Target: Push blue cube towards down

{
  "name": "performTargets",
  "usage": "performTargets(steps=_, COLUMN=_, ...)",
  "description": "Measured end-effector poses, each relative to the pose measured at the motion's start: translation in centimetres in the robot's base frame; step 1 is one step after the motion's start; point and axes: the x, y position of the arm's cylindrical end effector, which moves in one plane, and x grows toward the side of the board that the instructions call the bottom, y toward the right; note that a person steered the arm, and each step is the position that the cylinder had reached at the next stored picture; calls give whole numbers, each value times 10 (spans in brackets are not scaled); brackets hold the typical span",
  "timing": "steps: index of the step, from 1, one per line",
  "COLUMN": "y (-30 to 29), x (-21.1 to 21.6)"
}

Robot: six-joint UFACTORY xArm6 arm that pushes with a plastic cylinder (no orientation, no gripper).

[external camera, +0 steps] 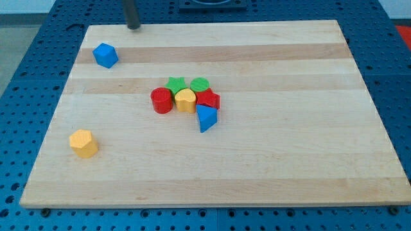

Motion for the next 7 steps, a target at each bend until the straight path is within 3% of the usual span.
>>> performTargets(steps=2, y=-64, x=73)
performTargets(steps=4, y=-57, x=124)
performTargets(steps=7, y=-27, x=87)
